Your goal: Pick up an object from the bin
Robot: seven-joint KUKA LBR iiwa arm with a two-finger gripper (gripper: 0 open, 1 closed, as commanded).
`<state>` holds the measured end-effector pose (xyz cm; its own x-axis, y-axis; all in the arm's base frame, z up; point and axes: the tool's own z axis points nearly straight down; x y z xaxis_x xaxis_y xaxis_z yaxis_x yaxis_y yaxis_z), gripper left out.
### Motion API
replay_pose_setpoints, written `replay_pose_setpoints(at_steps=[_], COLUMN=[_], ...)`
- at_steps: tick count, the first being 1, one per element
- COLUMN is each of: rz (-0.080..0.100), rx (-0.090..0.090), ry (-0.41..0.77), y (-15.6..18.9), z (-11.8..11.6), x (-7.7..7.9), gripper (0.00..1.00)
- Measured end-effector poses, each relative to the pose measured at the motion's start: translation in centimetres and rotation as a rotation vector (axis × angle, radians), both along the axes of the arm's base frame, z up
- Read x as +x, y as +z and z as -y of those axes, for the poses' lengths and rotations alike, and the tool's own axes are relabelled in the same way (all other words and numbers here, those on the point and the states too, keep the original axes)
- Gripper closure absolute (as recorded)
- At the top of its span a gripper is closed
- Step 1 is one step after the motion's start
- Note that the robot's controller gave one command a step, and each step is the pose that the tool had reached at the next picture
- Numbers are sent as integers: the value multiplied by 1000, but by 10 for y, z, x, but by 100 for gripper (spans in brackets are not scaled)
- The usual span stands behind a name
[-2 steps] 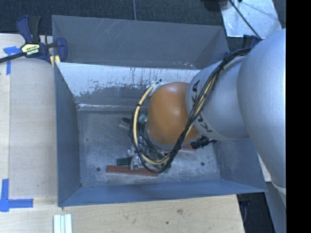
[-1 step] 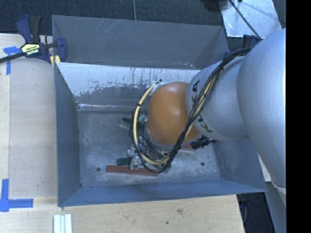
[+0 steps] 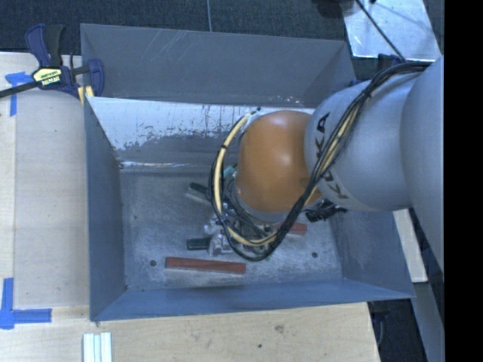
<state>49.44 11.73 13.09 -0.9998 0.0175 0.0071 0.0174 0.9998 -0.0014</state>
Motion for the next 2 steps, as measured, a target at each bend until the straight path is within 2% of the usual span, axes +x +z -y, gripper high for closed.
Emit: replay_pose_setpoints(at_steps=[1,2], rz=[11,10], rx=[2,2], ry=[-1,1], y=[44,51], z=[-1,-1], x=[4,4], gripper=[100,100])
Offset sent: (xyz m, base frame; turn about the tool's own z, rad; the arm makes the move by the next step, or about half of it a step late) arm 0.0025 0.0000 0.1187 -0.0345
